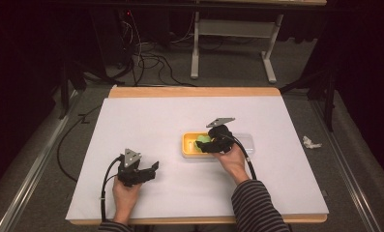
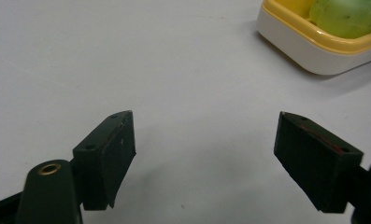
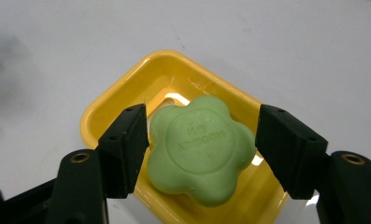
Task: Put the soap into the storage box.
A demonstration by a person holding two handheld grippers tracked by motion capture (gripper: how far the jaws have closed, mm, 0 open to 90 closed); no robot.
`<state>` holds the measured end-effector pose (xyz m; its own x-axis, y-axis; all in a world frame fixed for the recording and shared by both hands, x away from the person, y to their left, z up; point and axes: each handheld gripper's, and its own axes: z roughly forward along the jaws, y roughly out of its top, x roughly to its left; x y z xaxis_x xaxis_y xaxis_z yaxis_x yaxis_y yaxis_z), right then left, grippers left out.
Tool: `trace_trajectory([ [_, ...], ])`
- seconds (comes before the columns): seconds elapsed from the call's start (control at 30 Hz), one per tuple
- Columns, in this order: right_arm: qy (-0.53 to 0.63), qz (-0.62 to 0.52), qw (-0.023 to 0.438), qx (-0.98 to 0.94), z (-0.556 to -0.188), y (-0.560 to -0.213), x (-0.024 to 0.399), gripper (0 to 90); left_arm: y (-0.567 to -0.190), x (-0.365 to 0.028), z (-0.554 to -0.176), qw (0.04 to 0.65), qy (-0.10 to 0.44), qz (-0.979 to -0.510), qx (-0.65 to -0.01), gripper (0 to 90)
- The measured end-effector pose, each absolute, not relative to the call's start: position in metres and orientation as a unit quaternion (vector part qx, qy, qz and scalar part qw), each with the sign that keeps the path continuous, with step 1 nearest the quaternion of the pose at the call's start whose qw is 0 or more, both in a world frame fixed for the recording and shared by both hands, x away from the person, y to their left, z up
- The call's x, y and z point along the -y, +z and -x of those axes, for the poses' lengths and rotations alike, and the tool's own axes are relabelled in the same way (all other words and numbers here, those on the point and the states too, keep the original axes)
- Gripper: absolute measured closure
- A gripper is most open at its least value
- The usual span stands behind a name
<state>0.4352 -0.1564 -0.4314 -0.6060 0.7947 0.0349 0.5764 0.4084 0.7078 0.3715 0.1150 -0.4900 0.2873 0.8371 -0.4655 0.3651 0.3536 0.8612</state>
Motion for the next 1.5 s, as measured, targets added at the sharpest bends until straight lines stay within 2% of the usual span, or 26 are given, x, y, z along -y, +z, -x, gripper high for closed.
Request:
trace_trajectory([
  [0.77, 0.397, -0.420, 0.184, -0.795, -0.413, -0.403, 0.189, 34.9, -0.490, -0.114, -0.371, 0.601, 0.196, -0.532, -0.563, 21.6],
  [1.5, 0.428, -0.439, 0.203, -0.763, -0.390, -0.395, 0.220, 31.4, -0.490, -0.113, -0.371, 0.601, 0.200, -0.531, -0.562, 21.0],
])
